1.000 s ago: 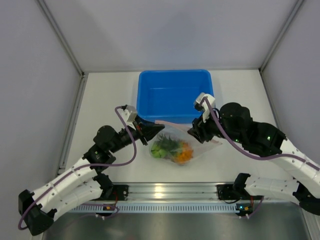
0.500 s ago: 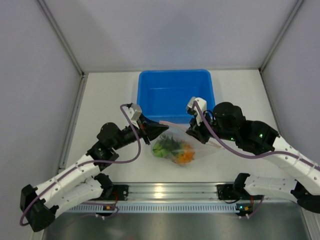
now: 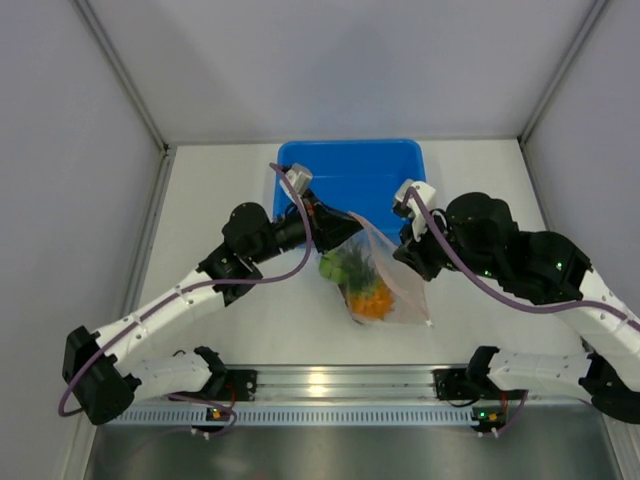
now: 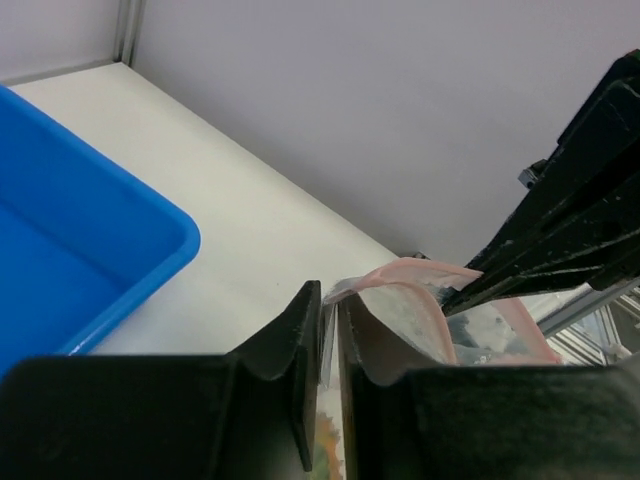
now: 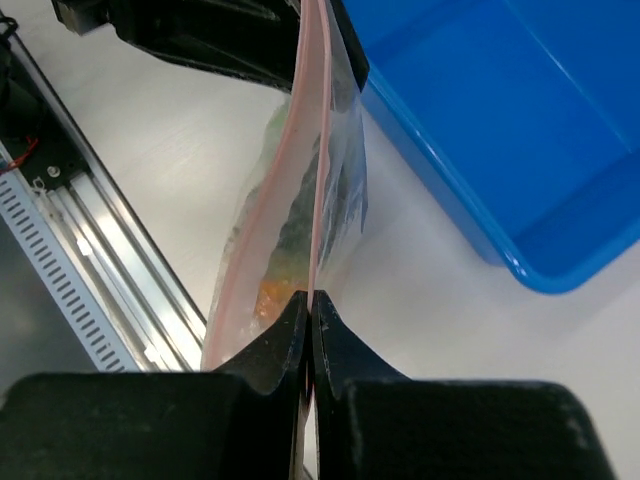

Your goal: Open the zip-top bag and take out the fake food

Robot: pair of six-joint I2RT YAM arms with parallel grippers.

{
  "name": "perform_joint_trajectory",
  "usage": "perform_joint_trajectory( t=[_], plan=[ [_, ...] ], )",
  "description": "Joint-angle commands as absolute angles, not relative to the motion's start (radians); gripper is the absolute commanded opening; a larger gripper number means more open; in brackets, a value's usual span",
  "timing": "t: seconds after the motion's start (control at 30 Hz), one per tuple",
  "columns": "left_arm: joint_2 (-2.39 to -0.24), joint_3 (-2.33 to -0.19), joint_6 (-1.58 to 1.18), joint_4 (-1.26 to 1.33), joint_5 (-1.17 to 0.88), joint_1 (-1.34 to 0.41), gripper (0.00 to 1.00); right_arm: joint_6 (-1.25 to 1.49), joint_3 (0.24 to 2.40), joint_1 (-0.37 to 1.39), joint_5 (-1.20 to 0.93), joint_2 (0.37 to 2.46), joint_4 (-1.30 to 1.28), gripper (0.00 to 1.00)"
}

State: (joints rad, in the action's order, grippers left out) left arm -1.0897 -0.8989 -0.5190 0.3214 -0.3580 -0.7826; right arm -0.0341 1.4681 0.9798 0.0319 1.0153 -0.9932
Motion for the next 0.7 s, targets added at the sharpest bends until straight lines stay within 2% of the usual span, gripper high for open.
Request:
perform_joint_trajectory(
  t=[0.0, 0.03, 0.1, 0.13, 0.33, 0.4, 0.5, 0.57, 0.67],
  plan=[
    [-1.143, -1.017, -0.595, 0.376, -0.42, -0.779, 0.22, 0.029, 1.58, 0.994, 0.15, 1.025, -1.127, 0.0],
    [-1.176, -1.031, -0.616, 0.374, -0.435, -0.779, 0.38, 0.04, 1.594, 0.994, 0.196, 1.031, -1.141, 0.0],
    [-1.209, -1.067, -0.64, 0.368, -0.477, -0.779, 0.5, 0.076, 1.644, 0.994, 0.241, 1.046, -1.184, 0.0],
    [-1.221, -1.078, -0.661, 0.364, -0.492, -0.779, 0.63, 0.09, 1.664, 0.994, 0.274, 1.055, -1.202, 0.0],
    [-1.232, -1.08, -0.724, 0.313, -0.551, -0.781, 0.73, 0.202, 1.801, 0.993, 0.412, 1.095, -1.302, 0.0],
    [-1.218, -1.091, -0.703, 0.173, -0.502, -0.798, 0.73, 0.239, 1.818, 0.994, 0.428, 1.117, -1.31, 0.0],
    [-1.195, -1.166, -0.589, -0.114, -0.203, -0.91, 0.73, 0.264, 1.787, 0.994, 0.451, 1.149, -1.287, 0.0],
    [-1.189, -1.192, -0.595, -0.208, 0.049, -0.981, 0.72, 0.287, 1.77, 0.994, 0.52, 1.167, -1.273, 0.0],
    [-1.19, -1.195, -0.666, -0.317, 0.27, -1.104, 0.68, 0.357, 1.724, 0.994, 0.601, 1.189, -1.221, 0.0]
  ],
)
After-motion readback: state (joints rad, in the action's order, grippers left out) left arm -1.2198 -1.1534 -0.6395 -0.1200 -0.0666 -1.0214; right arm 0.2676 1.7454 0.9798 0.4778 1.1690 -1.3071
